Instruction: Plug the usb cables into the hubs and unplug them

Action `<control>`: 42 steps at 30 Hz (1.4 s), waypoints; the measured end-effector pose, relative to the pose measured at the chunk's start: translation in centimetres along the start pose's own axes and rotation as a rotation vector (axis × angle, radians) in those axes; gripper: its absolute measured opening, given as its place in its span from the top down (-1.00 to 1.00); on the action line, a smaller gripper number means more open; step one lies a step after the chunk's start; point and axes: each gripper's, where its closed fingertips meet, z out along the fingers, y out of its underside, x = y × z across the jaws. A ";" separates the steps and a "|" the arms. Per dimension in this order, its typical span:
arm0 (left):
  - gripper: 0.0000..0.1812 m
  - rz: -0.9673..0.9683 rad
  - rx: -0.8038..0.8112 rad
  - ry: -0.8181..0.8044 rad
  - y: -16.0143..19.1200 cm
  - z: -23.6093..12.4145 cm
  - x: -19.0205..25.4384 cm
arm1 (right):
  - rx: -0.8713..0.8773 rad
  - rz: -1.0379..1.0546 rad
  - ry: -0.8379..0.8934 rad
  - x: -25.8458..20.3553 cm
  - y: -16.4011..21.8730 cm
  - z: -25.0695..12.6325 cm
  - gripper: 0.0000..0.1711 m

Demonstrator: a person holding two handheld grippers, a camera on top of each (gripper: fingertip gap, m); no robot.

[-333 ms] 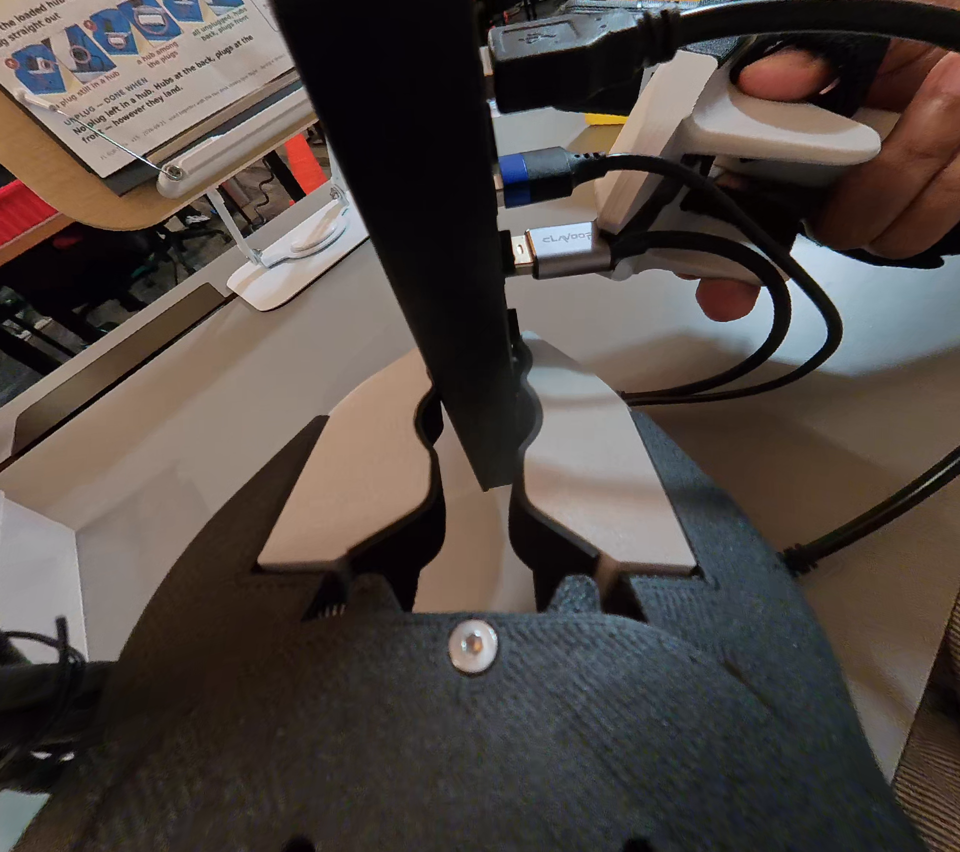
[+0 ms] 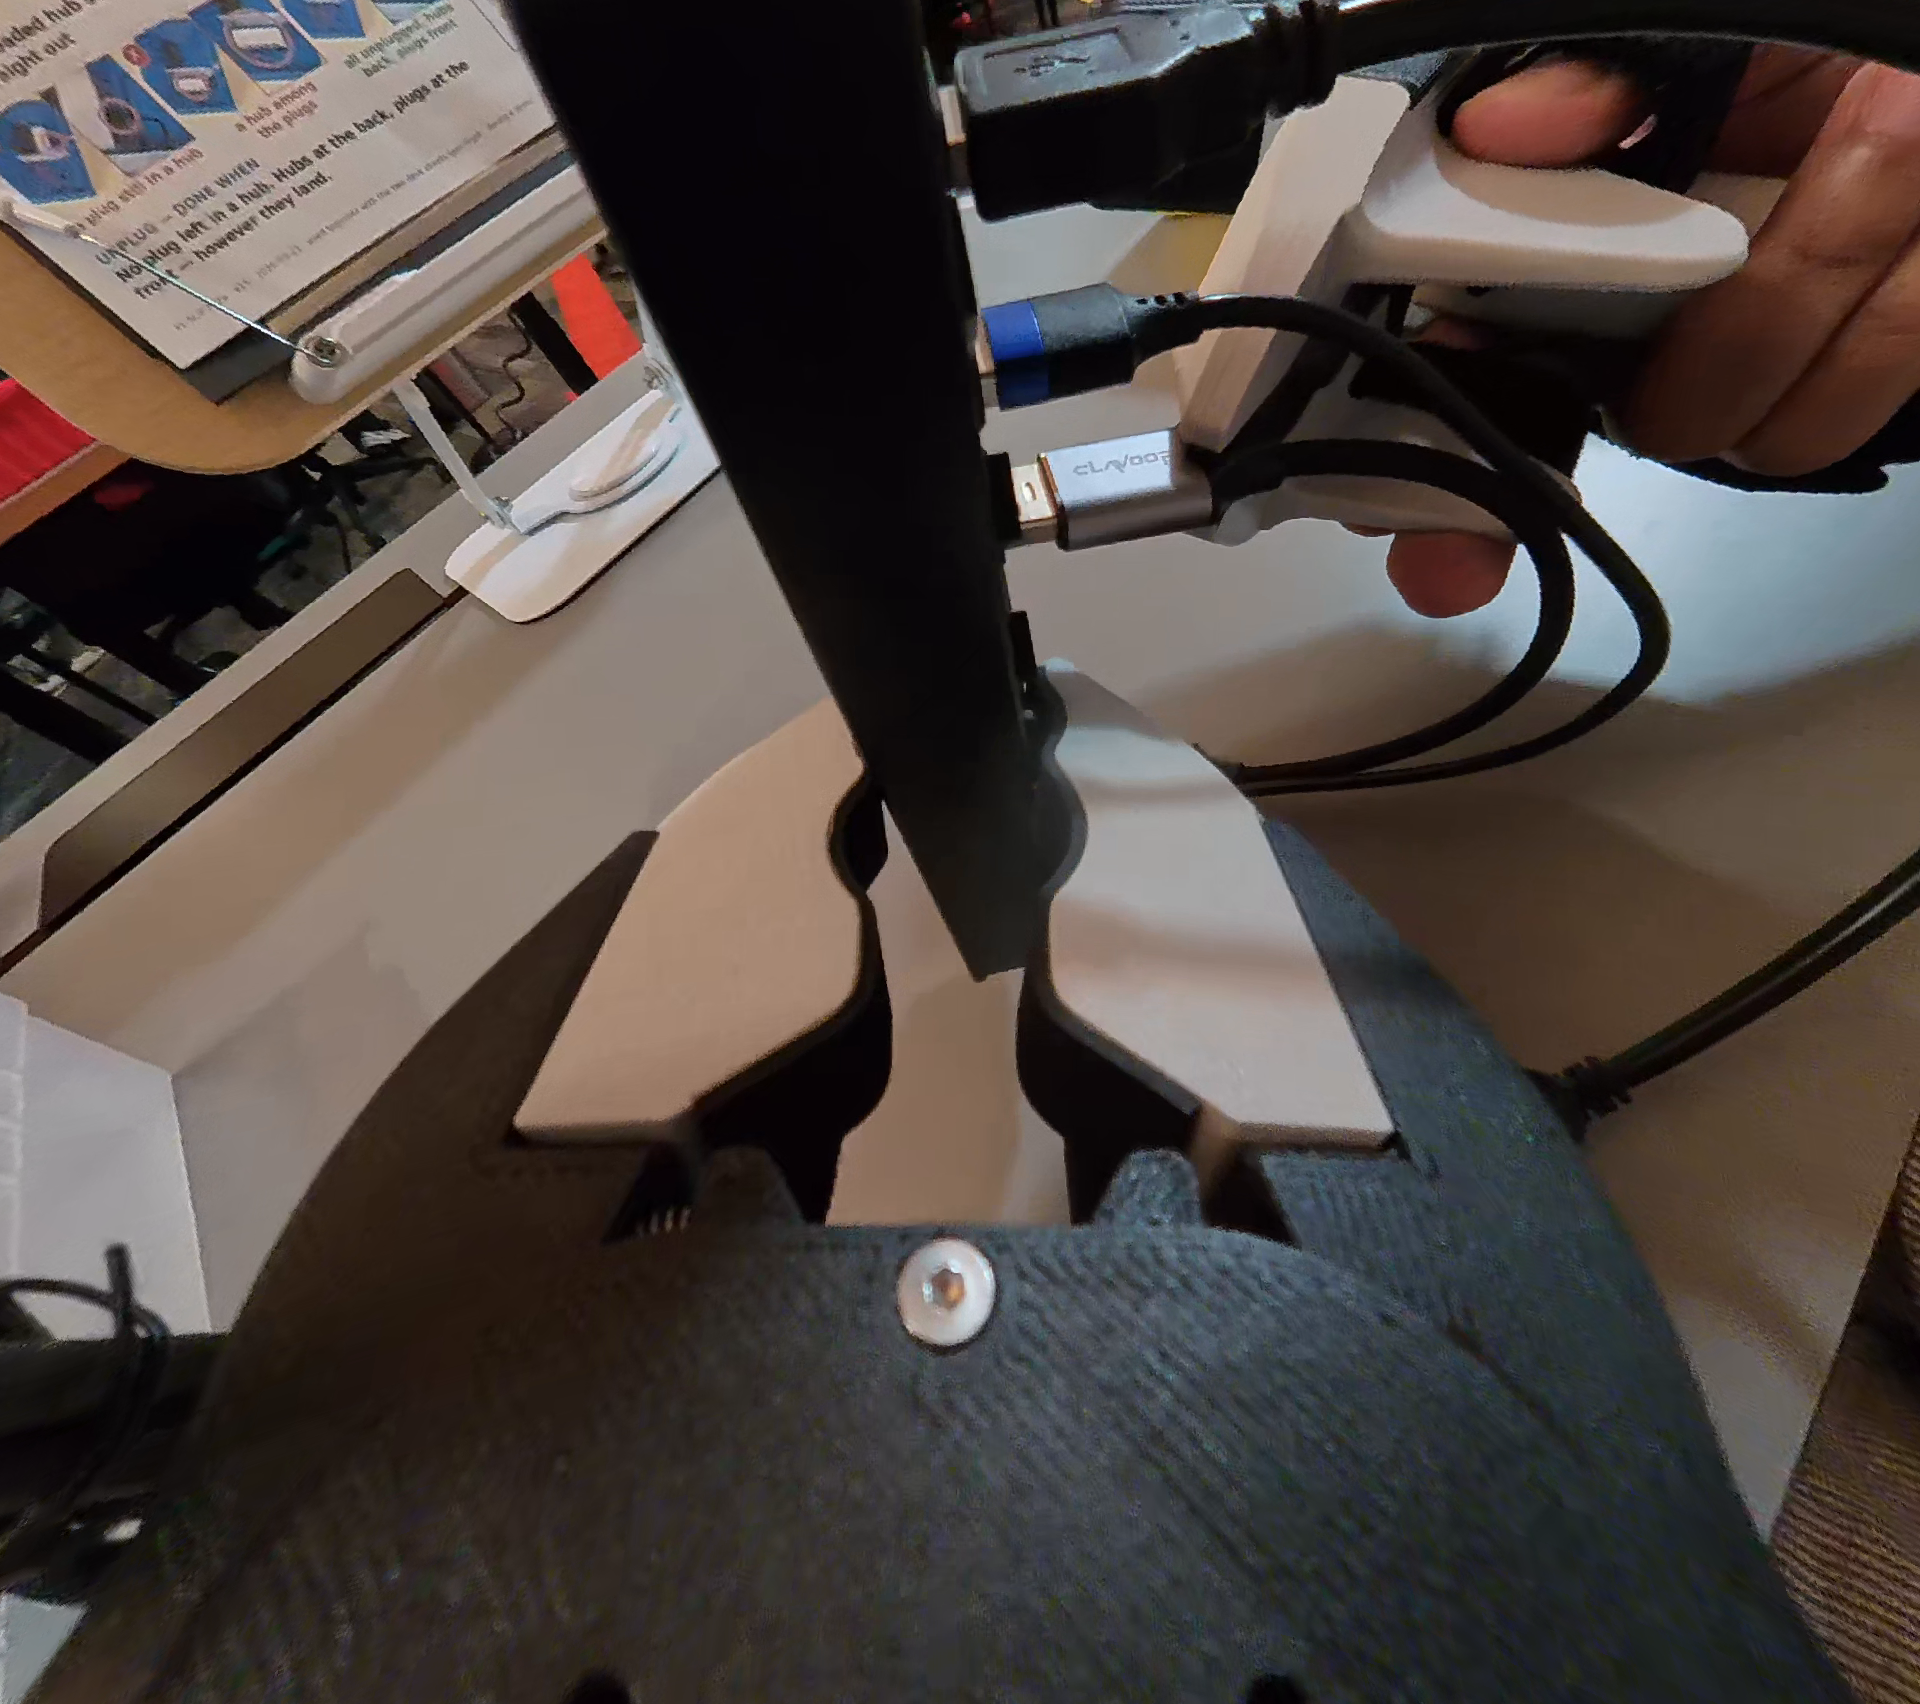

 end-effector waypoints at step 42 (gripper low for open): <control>0.73 -0.583 -0.022 0.066 1.7 0.2 -1.9 | 0.098 -1.030 0.640 -1.0 -3.2 -1.1 0.71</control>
